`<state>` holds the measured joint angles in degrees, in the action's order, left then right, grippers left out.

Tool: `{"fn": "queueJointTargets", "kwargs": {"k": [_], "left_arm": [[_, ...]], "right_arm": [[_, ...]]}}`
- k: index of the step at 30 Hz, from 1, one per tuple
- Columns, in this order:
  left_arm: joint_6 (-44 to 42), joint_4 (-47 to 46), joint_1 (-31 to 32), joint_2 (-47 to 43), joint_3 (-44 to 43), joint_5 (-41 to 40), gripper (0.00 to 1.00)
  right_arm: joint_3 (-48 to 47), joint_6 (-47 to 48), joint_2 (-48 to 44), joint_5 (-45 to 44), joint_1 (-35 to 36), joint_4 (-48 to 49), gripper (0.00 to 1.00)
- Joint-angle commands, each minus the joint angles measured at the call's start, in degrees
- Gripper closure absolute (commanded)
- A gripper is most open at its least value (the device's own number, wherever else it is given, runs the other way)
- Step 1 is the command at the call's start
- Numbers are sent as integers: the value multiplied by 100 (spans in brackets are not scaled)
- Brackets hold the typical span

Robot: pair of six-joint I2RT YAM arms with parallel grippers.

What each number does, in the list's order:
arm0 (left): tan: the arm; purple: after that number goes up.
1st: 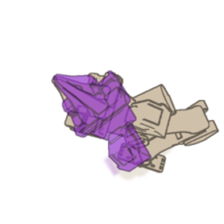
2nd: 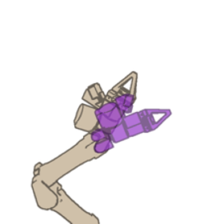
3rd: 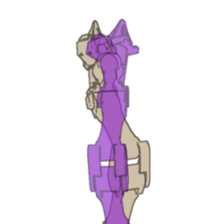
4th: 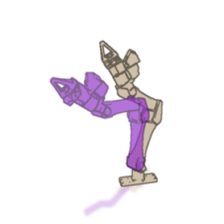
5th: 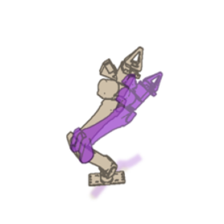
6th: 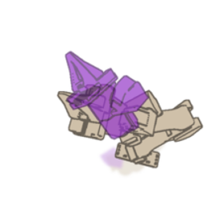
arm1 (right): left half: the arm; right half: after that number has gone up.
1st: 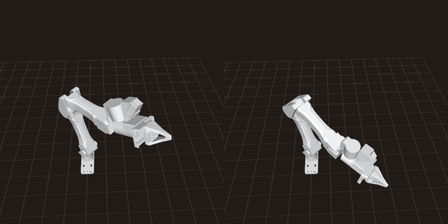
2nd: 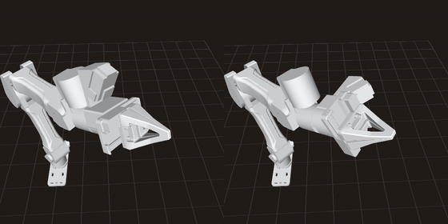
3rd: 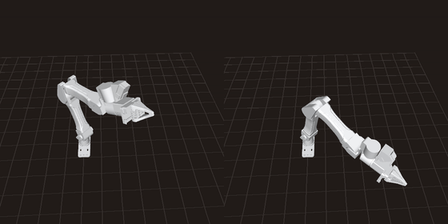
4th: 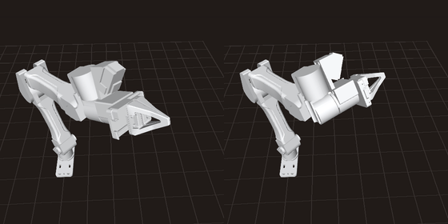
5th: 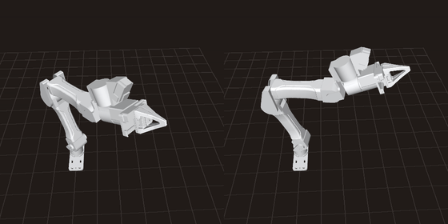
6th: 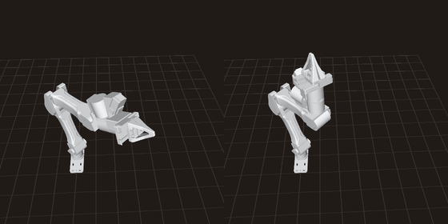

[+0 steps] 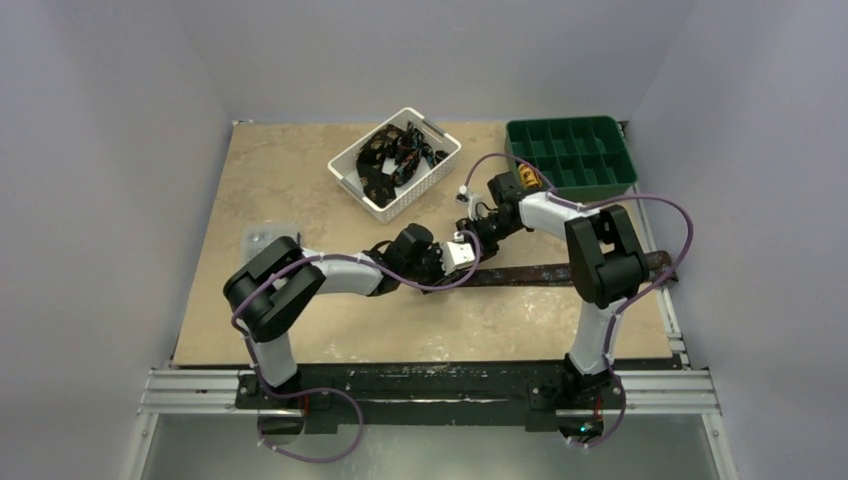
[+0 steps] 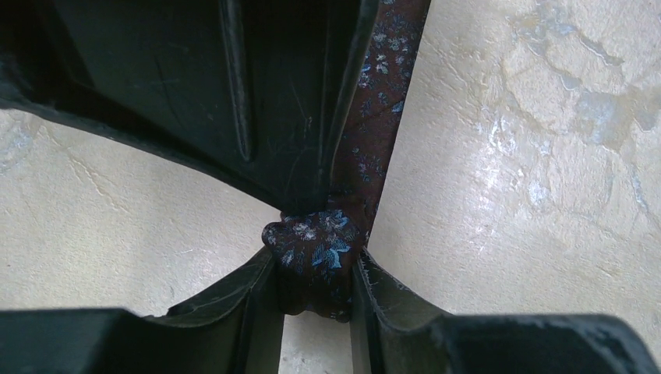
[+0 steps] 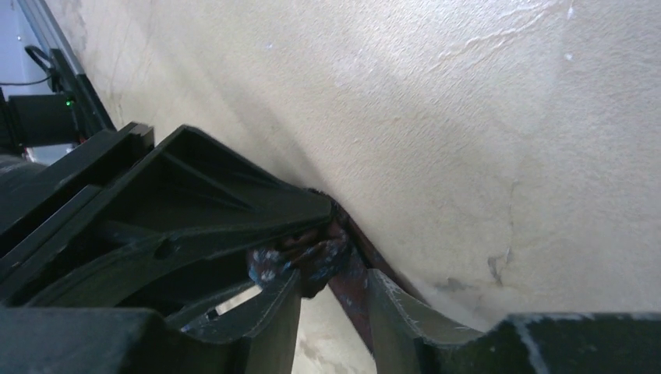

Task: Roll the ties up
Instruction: Roll the tie at the center of the board.

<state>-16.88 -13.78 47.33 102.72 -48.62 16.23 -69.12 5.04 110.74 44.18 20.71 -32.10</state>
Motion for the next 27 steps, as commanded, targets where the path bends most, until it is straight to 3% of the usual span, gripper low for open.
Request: {"fn": "queueJointTargets", "kwargs": {"k": [1,8,15,20,22,24,27], "left_arm": [[-244,1220,29,205,135,-284,72],[-350,1207,23,272,99,-195,71],[-428,1211,31,319,52,-180,69],[-422,1259,31,354,11,-192,68],[-418,1240,31,355,8,-188,67],[-393,1246,31,362,-11,-195,65],[-346,1233,31,376,-7,-207,57]], "right_arm": [[-108,145,-480,271,-22,-405,60],[406,-734,-788,793,-32,398,49],[606,-1179,-363,639,46,955,53],[567,-1061,-273,538,55,854,66],[567,-948,-253,482,56,755,79],[558,-909,-229,456,47,682,100],[567,-788,-279,389,47,497,100]]}}
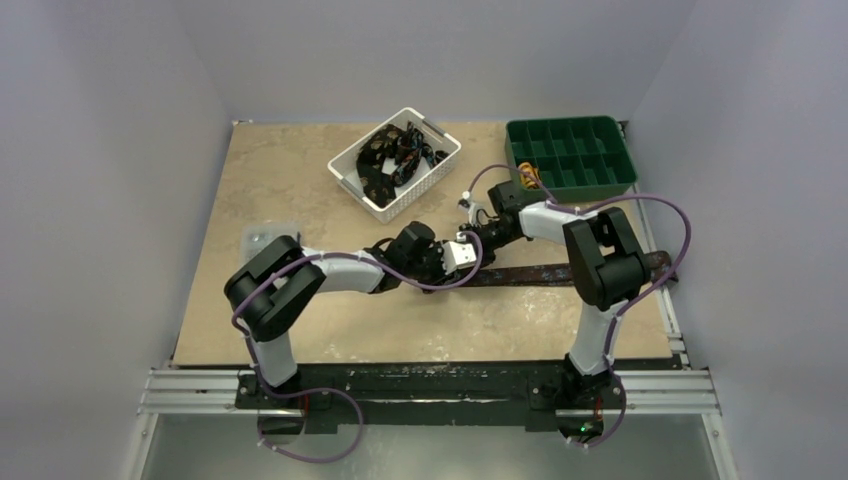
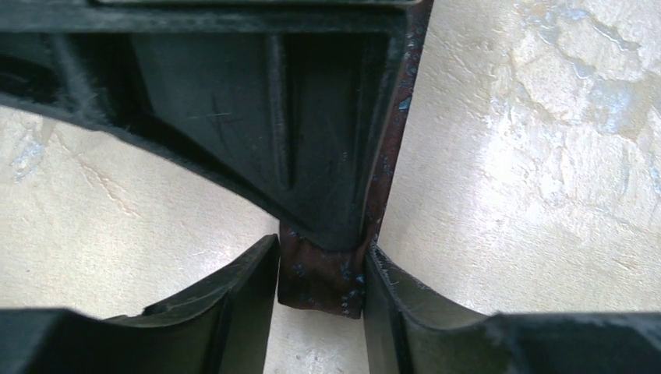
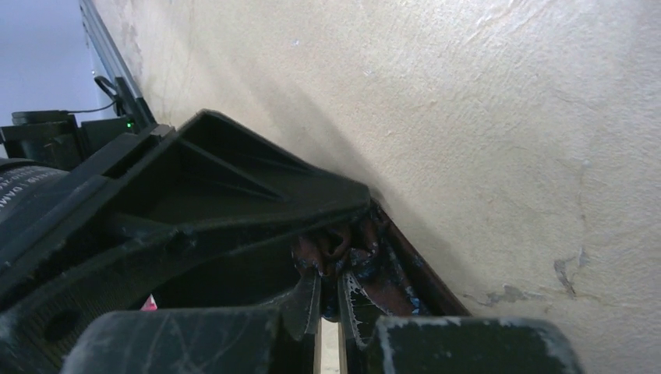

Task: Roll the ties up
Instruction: Roll the tie at the center of the board.

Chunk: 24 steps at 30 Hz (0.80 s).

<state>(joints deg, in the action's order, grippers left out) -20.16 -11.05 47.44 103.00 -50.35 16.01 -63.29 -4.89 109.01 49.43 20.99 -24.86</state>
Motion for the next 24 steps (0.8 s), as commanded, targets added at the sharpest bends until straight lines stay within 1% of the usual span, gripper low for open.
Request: {"fn": "queueJointTargets", "kwargs": {"k": [1,3,5,8,10,12,14,15,17,19,24], "left_arm": [[9,952,12,352,165,-208,53],[116,882,-68,285,203,-92,47],[262,625,-247,90,380,387,43],[389,-150,-407,-272,799,974,35],[544,-653,-503,-395,970,1103,32],[777,-1149,-658,-474,1143,1285,29],[795,-1639,-713,-544,1313,1402,27],[776,-1853,-705,-566,1390,1479,22],[755,-2083,-697,-603,1459,1557,19],[810,-2207,-661,-572,1442,1531,18],[899,-2581,-381,-219,1246,1099,18]], "right_arm": [[-6,226,-116,-147,7,-273,100],[51,287,-79,-222,6,-333,100],[96,350,79,-329,10,-328,100],[68,450,343,-525,1,-373,100],[27,462,427,-680,-7,-418,100],[-11,675,459,-782,-16,-511,100],[-26,785,473,-873,-40,-605,100],[-13,813,472,-902,-50,-635,100],[12,862,452,-987,-59,-655,100],[71,847,429,-1081,-60,-614,100],[208,753,342,-982,-61,-405,100]]}}
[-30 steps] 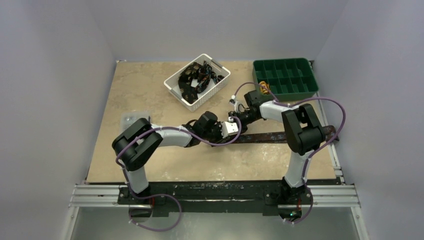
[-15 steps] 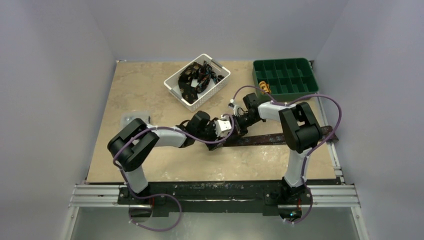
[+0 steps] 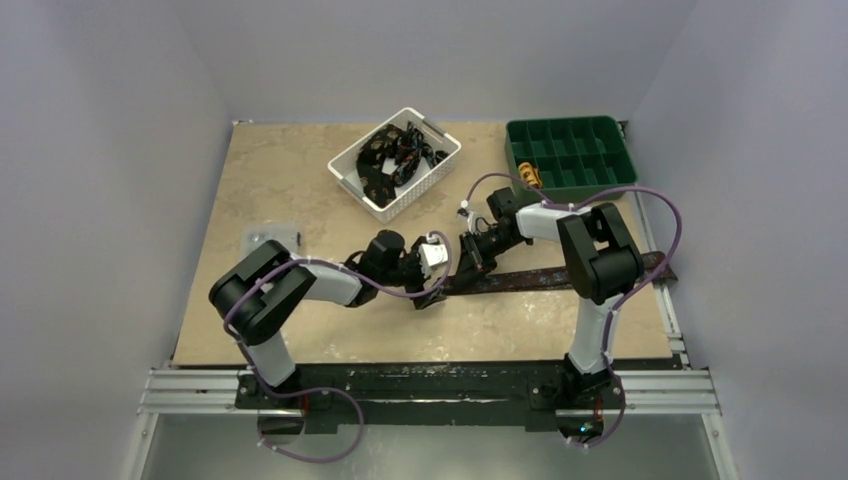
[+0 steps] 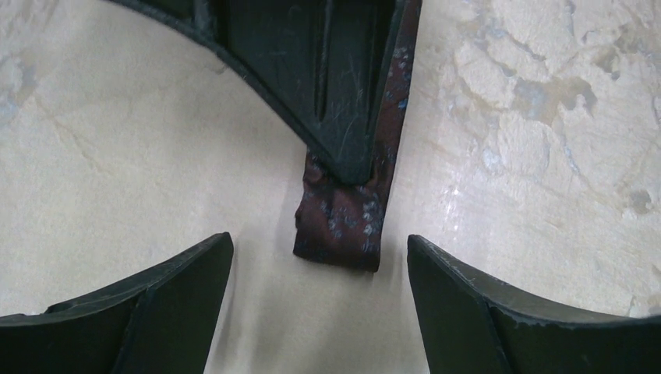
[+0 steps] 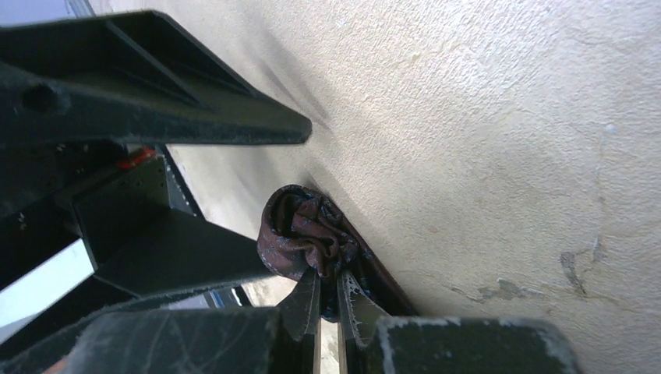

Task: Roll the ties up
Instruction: Roll the tie at the center of the board.

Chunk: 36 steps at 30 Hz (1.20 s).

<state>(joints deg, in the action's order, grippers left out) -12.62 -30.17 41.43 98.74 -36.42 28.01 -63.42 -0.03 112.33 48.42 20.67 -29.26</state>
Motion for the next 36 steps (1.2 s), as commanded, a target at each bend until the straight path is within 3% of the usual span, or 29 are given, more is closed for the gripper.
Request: {"fn": "queueJointTargets", "kwargs": {"k": [1,6,11,14,19,24,36], "left_arm": [[140,-644,291,305,-246,-231,18],[-75,-235,510,604,-565,-441,26],[-304,366,549,768,-723,-1181,51],[-484,342,544,663,-503,-1344,56],[-560,611,553,478,-376,-1454,57],[-486,688,548,429,-380,-1299,56],[117,-453,439,128,80,-429,52]], "right_arm": [[193,267,16,-830,-28,34,100],[-13,345,-54,-696,-20,-109,100],[-249,349,-260,-465,-8,-466,100],[-380,300,-497,-313,-6,-740,100],[-318,131,-697,-65,-1,-1054,100],[-100,50,-418,-406,-18,-610,100],[-147,92,521,-1105,-36,-27,100]]}}
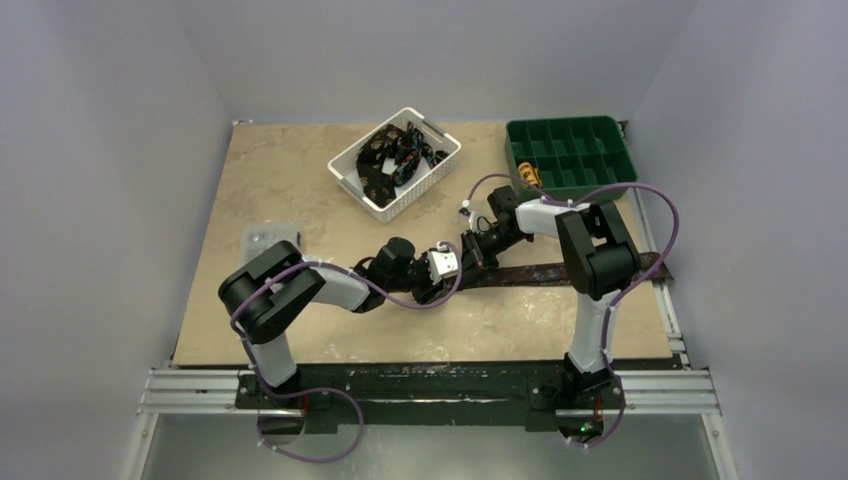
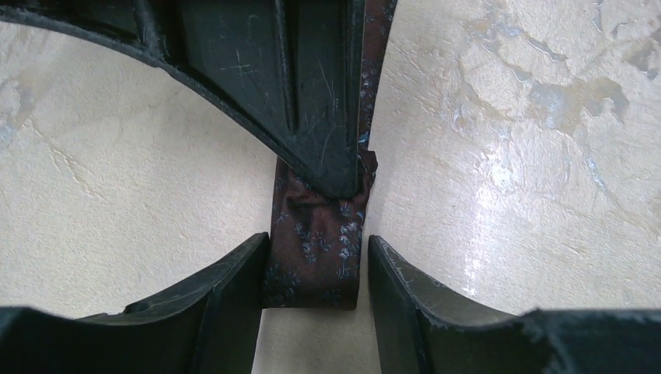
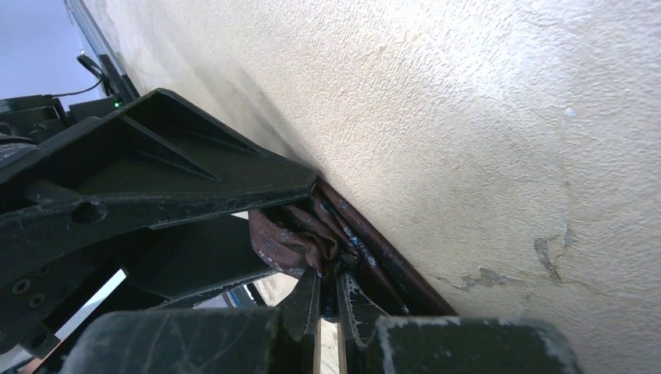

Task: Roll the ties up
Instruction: Roll the tie at the center of the board.

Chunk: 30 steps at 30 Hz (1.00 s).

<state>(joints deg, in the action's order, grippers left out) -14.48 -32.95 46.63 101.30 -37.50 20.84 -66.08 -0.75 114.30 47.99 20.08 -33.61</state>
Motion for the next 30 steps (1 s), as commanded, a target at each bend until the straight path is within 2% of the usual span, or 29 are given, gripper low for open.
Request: {"fn": "queueJointTargets", "kwargs": {"k": [1,4,8,14,19,23,27,30], "left_arm": [[360,-195,-124,-158,208,318,54],[358,-227,-186,-260,350,300,55],[219,-168,-233,-283,444,359,49],[199,-84,-242,-140,313,594,55],[102,-117,-242,-128,197,639,36],[69,96,-233,-43,-159,585,33],[-14,297,-210,248,-585,536,34],[-199,539,-207,397,-730,666,40]], "right_arm": [[158,163,333,-1085,20,434,100],[204,200,334,-1178,18,476,100],[97,260,199,-1113,30,375,100],[-296,366,-196,-873,196,144,100],[-316,410,-52,-933,300,67,100],[-276,373,29,-874,359,95,100],[-256,297,-11,-777,423,179,100],[-240,240,-57,-687,492,233,100]]}}
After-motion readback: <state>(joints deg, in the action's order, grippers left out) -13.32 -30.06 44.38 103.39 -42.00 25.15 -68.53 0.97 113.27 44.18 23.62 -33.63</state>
